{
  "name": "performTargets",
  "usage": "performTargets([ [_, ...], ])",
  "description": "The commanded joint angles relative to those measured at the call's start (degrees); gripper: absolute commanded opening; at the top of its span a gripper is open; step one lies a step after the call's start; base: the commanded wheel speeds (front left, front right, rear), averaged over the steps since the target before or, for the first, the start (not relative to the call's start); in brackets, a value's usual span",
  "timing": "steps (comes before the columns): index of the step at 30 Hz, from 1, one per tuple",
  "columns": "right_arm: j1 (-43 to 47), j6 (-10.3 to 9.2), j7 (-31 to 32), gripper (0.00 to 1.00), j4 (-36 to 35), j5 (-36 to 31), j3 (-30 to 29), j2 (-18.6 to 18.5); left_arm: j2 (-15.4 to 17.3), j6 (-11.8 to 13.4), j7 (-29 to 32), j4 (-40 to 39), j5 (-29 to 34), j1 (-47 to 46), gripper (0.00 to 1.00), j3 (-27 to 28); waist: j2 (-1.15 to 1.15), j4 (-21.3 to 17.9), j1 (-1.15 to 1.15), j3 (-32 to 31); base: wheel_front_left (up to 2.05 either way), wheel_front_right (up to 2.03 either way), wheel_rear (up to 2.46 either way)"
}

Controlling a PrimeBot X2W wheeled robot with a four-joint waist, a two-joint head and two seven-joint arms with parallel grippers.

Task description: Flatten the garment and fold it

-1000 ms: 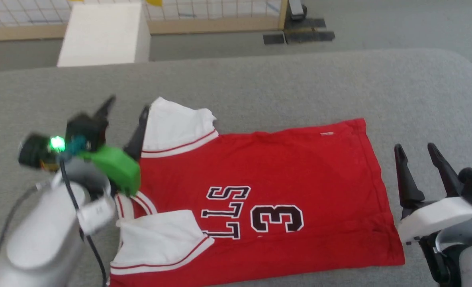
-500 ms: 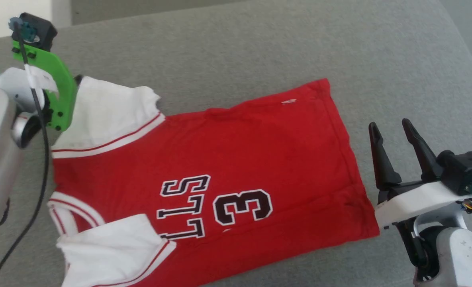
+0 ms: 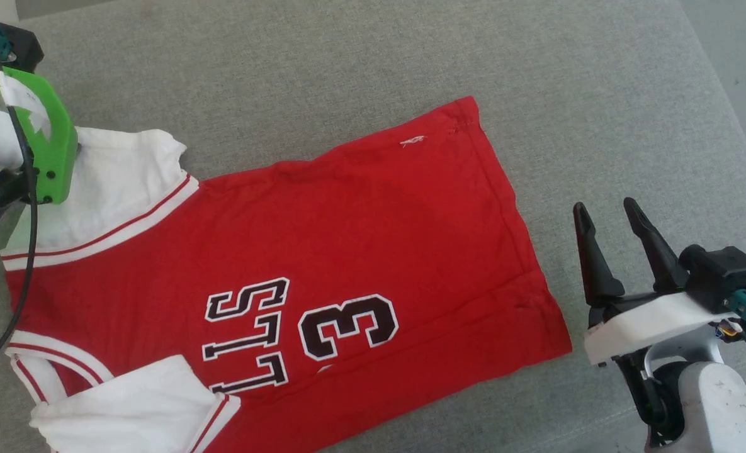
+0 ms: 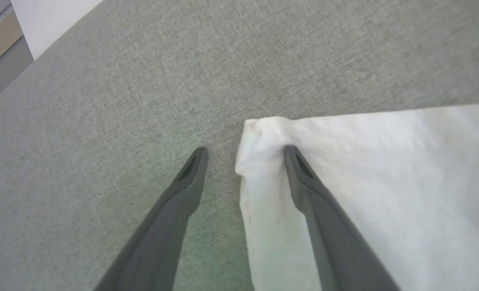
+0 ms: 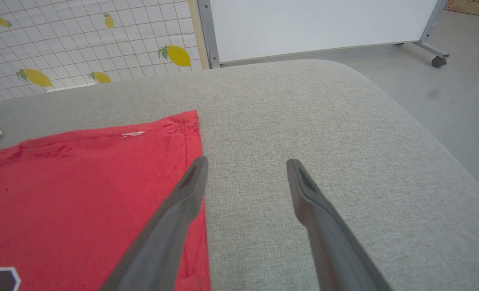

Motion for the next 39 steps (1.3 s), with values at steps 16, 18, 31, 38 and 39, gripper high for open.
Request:
performTargets([
  [16, 0.45, -0.09, 5.76, 1.0, -0.39, -3.51, -1.64, -1.29, -3.44, 0.36, -19.96, 1.1, -1.29, 2.43, 0.0, -1.78, 0.0, 6.41, 0.0, -7.9, 0.0, 0.0, 0.0],
  [18, 0.54, -0.09, 8.39, 1.0, -0.45, -3.07, -1.43, -2.62, -4.44, 0.72, -22.75, 0.16, -1.38, 3.13, 0.0, -1.48, 0.0, 7.8, 0.0, -8.97, 0.0, 0.0, 0.0],
  [31, -7.72, -0.09, 32.4, 1.0, 1.3, 5.76, 5.07, -17.6, -5.83, 4.97, -33.18, -17.52, -0.32, 10.66, 0.0, -1.57, 0.0, 17.48, 0.0, -8.97, 0.0, 0.0, 0.0],
  [38, -19.06, -0.09, 41.8, 1.0, 7.8, 7.65, 9.98, -24.47, -3.53, 10.33, -33.43, -32.3, 0.79, 15.81, 0.0, -1.57, 0.0, 21.21, 0.0, -5.56, 0.0, 0.0, 0.0],
  [39, -20.78, -0.09, 42.5, 1.0, 9.22, 7.9, 10.59, -24.97, -3.2, 11.19, -33.19, -34.41, 0.94, 16.57, 0.0, -1.61, 0.0, 21.79, 0.0, -4.99, 0.0, 0.0, 0.0],
])
